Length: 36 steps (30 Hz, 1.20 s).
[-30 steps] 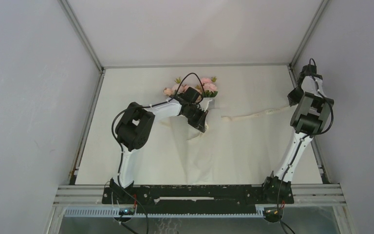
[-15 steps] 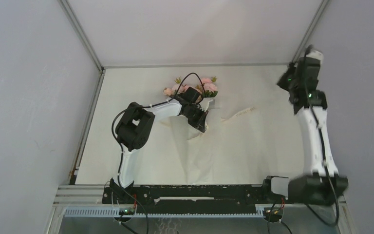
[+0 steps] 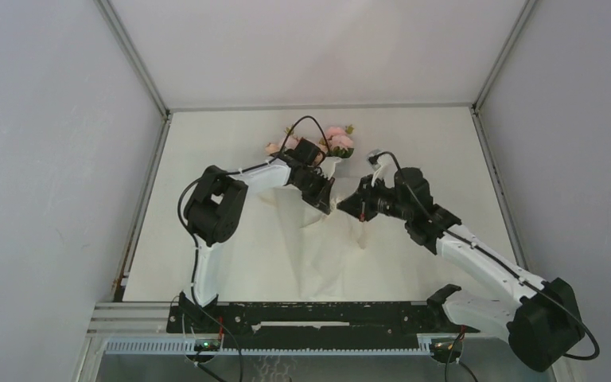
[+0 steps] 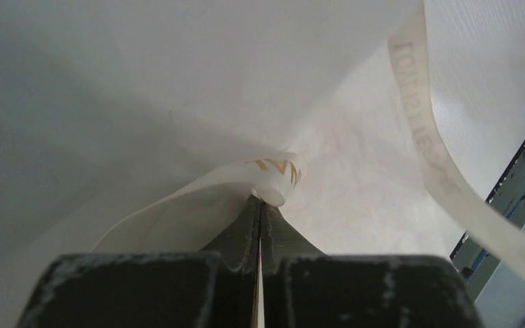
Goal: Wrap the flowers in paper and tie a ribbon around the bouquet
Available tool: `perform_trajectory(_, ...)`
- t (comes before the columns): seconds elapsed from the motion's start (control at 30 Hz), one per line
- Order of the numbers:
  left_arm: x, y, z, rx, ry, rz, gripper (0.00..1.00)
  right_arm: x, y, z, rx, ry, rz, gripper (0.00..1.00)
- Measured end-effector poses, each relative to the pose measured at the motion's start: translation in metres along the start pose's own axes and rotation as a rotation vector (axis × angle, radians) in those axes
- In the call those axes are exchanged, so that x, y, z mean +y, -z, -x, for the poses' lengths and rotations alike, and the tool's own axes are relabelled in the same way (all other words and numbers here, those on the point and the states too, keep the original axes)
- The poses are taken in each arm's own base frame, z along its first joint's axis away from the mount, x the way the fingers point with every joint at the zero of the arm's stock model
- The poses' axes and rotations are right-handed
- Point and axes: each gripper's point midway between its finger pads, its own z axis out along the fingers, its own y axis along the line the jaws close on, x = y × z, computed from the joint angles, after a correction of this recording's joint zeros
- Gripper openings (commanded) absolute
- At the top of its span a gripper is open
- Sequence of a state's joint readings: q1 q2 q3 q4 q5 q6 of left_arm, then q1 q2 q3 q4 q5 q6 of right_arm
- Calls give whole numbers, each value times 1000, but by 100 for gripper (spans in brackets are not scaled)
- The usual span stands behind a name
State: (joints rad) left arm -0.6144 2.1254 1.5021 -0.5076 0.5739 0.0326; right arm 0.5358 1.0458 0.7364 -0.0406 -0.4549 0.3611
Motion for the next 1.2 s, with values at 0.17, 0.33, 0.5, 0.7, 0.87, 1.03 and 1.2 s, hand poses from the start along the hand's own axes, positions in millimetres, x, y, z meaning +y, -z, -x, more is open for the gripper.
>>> perform_trajectory(0.17, 6, 10, -1, -18, 18, -6, 0, -9, -27, -35, 68, -104, 22, 0)
perform_trajectory(0.33, 6, 20, -9, -25, 38, -21, 0, -36, -67, -58, 114, -214, -7, 0)
perform_trajectory(0.5, 1, 48, -14, -54, 29, -24, 0, -74, -89, -74, 125, -330, -73, 0)
perform_trajectory(0.7, 9, 97, -21, -73, -32, 29, 0, -91, -107, -61, 97, -353, -88, 0)
perform_trajectory(0.87, -2, 123, -60, 76, -188, 53, 0, -91, -120, -34, 59, -336, -48, 0)
perform_trajectory(1.03, -58, 137, -106, 332, -407, -67, 0, -82, -144, -1, 37, -297, 32, 0)
perform_trajectory(1.2, -151, 152, -70, 312, -674, -203, 0, -77, -165, 7, 52, -286, 104, 0)
